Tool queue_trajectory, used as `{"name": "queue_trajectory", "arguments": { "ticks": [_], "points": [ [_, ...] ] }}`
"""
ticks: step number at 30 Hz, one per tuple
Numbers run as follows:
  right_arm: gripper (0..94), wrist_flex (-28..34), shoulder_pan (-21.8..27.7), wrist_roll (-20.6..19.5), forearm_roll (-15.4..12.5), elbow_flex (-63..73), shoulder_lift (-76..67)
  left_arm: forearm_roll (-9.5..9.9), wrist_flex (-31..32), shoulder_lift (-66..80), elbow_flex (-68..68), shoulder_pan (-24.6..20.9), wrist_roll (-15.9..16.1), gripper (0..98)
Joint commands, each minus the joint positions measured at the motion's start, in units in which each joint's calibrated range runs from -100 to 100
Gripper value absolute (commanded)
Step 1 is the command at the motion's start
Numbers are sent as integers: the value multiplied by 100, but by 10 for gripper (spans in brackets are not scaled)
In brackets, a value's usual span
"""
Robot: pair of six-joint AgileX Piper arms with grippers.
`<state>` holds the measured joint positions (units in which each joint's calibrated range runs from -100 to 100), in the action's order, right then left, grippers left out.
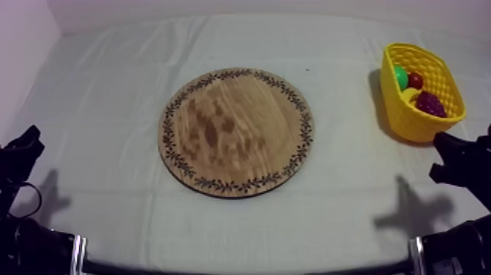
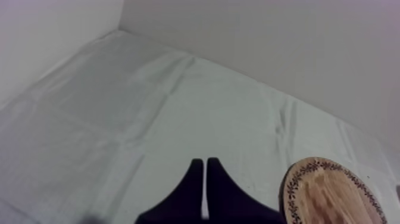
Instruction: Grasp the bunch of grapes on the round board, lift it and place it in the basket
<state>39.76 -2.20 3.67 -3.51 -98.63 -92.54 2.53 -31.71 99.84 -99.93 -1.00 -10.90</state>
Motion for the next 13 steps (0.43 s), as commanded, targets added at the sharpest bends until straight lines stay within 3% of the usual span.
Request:
{"name": "queue_trajectory", "arguments": {
  "ticks": [1, 7, 13],
  "points": [
    [4, -150, -23, 63, 107, -36, -62, -1, 2, -2, 4, 2, -1, 0],
    [4, -261, -154, 886, 161, -76, -282, -1, 2, -2, 4, 2, -1, 0],
    [4, -266, -203, 859, 165, -89, -317, -1, 2, -2, 4, 2, -1, 0]
  ]
}}
